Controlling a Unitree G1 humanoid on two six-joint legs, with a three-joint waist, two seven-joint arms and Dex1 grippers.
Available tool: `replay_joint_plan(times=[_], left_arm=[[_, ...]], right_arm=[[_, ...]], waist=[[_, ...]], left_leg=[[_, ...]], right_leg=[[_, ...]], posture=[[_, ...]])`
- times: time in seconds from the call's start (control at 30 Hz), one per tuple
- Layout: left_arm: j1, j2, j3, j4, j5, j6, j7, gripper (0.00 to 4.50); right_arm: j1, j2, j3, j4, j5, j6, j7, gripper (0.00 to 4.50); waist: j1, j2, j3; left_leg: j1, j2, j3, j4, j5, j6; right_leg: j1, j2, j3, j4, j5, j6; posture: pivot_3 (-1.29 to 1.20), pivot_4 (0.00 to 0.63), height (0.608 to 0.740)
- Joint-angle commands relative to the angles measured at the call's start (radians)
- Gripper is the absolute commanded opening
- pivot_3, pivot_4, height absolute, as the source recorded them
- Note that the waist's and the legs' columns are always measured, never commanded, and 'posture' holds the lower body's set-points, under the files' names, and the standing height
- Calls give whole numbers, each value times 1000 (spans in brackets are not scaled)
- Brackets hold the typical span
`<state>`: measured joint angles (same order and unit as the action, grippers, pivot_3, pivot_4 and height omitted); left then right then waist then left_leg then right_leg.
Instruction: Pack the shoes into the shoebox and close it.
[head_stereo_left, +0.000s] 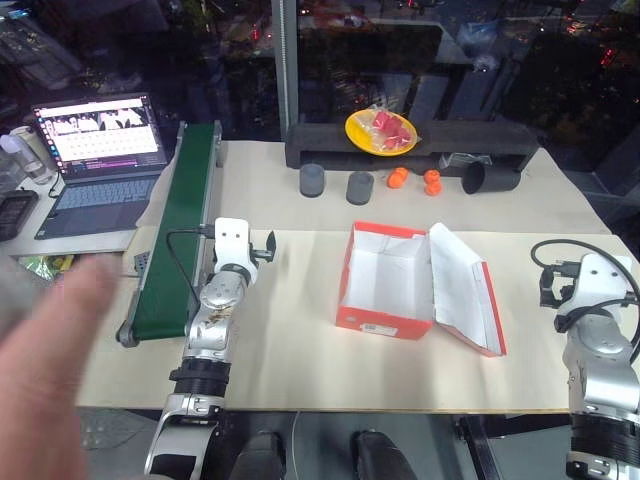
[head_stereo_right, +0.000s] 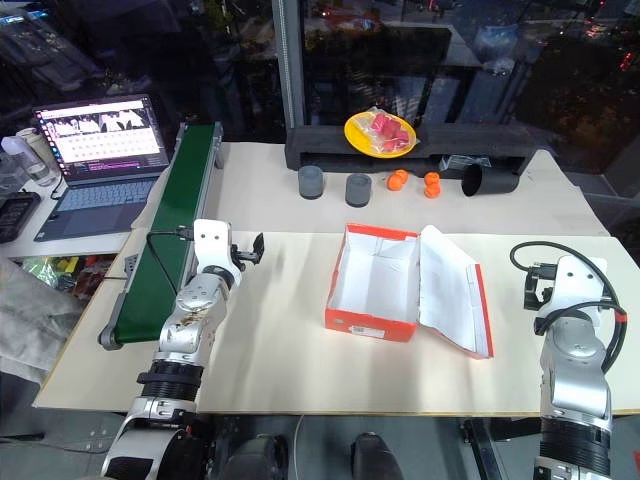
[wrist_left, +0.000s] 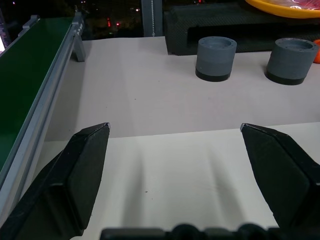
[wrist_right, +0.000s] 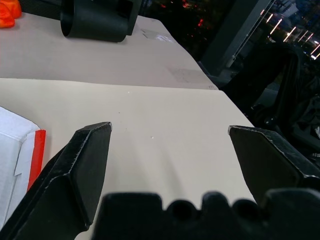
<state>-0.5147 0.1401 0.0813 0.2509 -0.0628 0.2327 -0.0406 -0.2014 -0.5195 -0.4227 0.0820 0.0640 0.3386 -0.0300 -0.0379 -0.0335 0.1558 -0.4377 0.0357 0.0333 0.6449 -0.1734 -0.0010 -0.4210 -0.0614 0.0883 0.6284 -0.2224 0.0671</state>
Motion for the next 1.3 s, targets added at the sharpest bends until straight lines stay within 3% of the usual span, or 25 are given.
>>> replay_joint_plan(times=[0.03,0.13,0.27,0.37,0.47,0.63,0.8,1.03,1.3], left_arm=[[-58,58,-19,-46,44,-83,-32,4500],[-94,153,-39,-92,115,-199,-52,4500],[-80,181,5,-135,95,-196,-44,4500],[-63,196,117,-192,47,-12,6,4500],[-72,206,244,-204,-58,301,33,4500],[-67,293,257,-244,-88,529,-20,4500],[-97,331,291,-235,-128,640,-38,4500],[-105,348,274,-242,-145,749,-53,4500],[-123,343,233,-165,-132,721,-73,4500]], right_arm=[[-31,26,20,-125,-3,32,-25,4419],[-130,91,111,-270,58,153,17,4419],[-256,94,216,-377,154,311,151,4419],[-350,81,286,-446,283,443,292,4419],[-380,28,381,-536,414,537,478,4419],[-328,-74,451,-691,623,588,745,4419],[-280,-106,525,-651,582,532,798,4419],[-197,-53,471,-642,630,544,769,4419],[-117,-1,415,-647,661,556,691,4419]], waist=[[0,0,0],[-21,0,0],[-21,1,0],[-15,1,0],[-8,0,0],[8,-1,1],[14,-6,-1],[17,-6,-1],[22,-7,-1]], left_leg=[[0,0,0,0,0,0],[0,1,0,0,0,0],[4,-1,0,-1,0,0],[4,-1,-1,-1,0,0],[1,1,-3,-1,0,0],[-3,0,-7,0,0,0],[-2,0,-8,1,0,0],[-2,1,-8,0,0,-1],[-2,1,-8,0,0,-1]], right_leg=[[0,0,0,0,0,0],[-3,3,2,1,0,0],[1,2,4,2,0,0],[0,1,4,2,0,0],[-2,2,0,2,0,0],[-1,1,-5,0,0,0],[0,0,-7,1,0,0],[-2,1,-7,1,0,-2],[-1,1,-7,2,0,-2]], posture=[[0,150,740],[0,150,740],[0,150,740],[0,150,740],[0,150,740],[0,150,740],[0,150,740],[0,150,740],[0,150,740]])
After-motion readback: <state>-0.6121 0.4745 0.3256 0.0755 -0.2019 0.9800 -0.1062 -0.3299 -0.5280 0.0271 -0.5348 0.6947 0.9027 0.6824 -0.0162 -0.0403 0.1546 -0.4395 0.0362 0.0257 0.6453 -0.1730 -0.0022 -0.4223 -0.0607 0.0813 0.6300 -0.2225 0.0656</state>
